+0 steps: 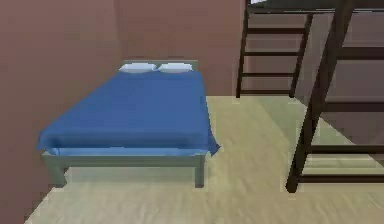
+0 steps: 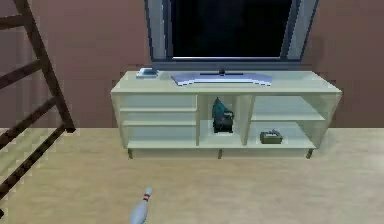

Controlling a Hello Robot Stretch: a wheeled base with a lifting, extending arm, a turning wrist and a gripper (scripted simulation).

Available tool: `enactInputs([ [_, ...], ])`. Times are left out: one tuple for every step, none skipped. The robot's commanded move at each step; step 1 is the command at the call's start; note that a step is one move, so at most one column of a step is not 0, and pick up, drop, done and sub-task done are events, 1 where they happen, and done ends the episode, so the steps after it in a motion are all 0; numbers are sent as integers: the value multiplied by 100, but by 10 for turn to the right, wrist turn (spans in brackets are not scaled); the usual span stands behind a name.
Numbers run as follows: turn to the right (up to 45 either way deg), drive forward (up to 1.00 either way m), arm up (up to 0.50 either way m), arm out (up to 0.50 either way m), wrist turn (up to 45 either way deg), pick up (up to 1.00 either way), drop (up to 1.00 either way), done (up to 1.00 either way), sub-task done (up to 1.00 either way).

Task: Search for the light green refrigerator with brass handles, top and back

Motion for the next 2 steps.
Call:
enactInputs([
  [-450, 0, 0, 0, 0, 0, 0, 0, 0],
  [-450, 0, 0, 0, 0, 0, 0, 0, 0],
])
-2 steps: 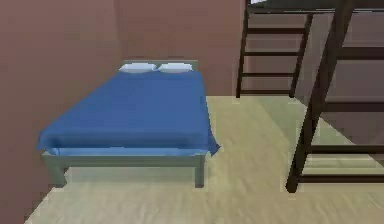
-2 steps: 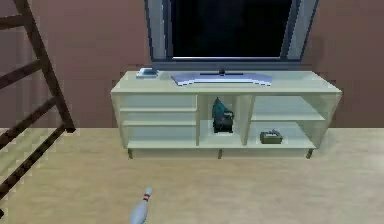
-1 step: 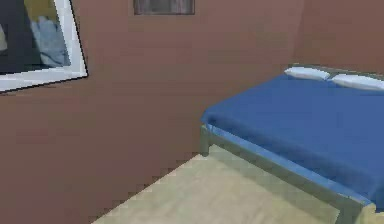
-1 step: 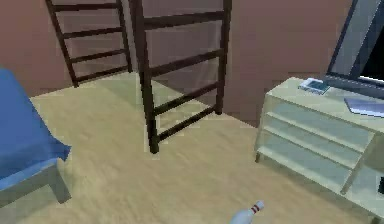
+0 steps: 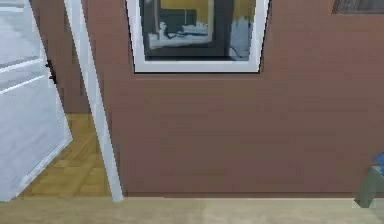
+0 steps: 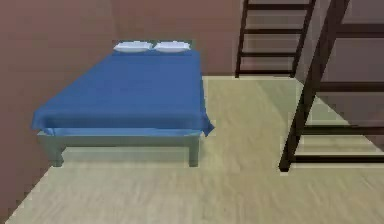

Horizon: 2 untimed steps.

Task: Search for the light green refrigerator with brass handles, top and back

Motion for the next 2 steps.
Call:
enactInputs([
  [-420, 0, 0, 0, 0, 0, 0, 0, 0],
  [0, 100, 0, 0, 0, 0, 0, 0, 0],
])
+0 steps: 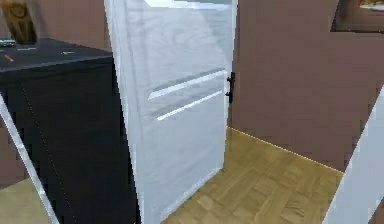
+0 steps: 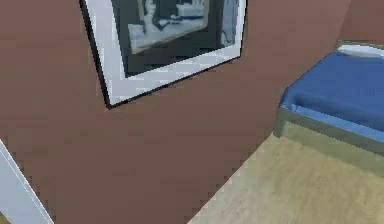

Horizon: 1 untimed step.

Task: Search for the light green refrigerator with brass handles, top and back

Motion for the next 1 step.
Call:
enactInputs([
  [-60, 0, 0, 0, 0, 0, 0, 0, 0],
])
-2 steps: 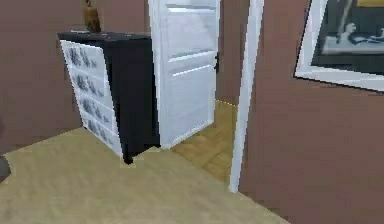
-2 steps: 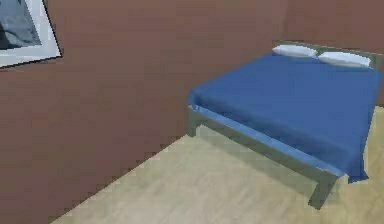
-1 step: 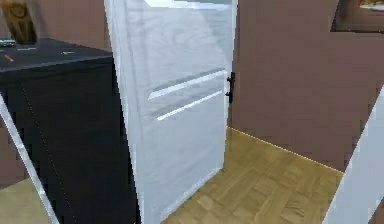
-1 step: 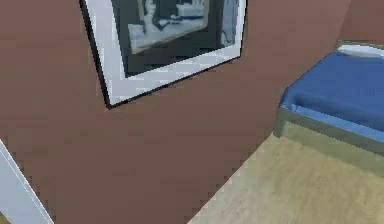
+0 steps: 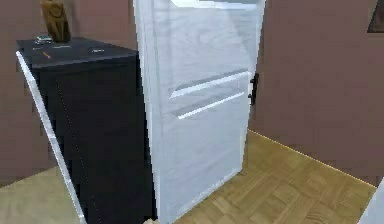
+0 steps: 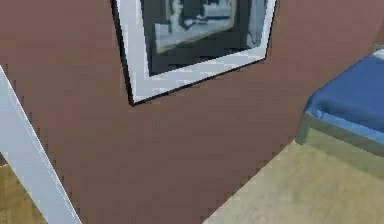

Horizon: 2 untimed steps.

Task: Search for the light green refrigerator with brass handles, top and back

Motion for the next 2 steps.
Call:
enactInputs([
  [0, 45, 0, 0, 0, 0, 0, 0, 0],
  [420, 0, 0, 0, 0, 0, 0, 0, 0],
])
